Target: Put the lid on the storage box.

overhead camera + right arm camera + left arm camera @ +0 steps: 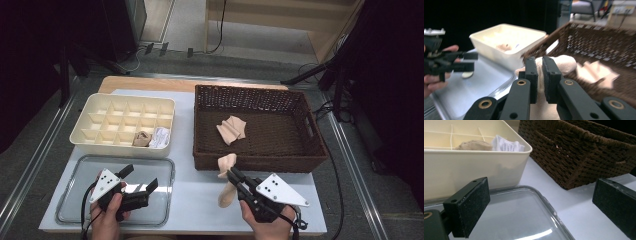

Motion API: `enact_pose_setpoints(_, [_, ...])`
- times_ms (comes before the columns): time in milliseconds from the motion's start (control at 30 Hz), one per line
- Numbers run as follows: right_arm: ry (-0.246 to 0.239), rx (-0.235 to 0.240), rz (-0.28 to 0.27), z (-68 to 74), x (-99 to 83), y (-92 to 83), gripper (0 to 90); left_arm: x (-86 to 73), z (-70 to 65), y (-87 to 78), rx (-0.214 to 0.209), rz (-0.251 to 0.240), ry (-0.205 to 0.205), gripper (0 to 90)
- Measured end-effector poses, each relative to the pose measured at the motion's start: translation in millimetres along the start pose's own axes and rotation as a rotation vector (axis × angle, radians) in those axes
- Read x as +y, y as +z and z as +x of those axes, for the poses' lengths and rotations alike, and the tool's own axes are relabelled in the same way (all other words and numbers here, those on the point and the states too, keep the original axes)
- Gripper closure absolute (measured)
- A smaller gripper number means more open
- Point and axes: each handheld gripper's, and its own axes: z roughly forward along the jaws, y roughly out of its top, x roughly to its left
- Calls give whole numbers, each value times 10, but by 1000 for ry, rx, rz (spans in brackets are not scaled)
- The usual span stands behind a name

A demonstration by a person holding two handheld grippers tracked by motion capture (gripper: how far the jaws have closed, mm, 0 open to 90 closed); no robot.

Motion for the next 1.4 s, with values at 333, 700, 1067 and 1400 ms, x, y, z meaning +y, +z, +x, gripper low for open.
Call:
enact_pose_setpoints(333, [7,9,98,4,-584,237,847,-35,-145,60,-47,36,24,17])
enact_pose_setpoints(700, [82,-116,184,-405,-921,7,758,-40,-280,197,-53,69,42,17])
enact_pose_setpoints(1067, [125,-154,123,-498,-793,-171,623,-58,-79,230,26,66,54,17])
enact_pose_setpoints(1400, [121,-180,81,-613,-577,-214,607,-112,124,236,70,81,54,17])
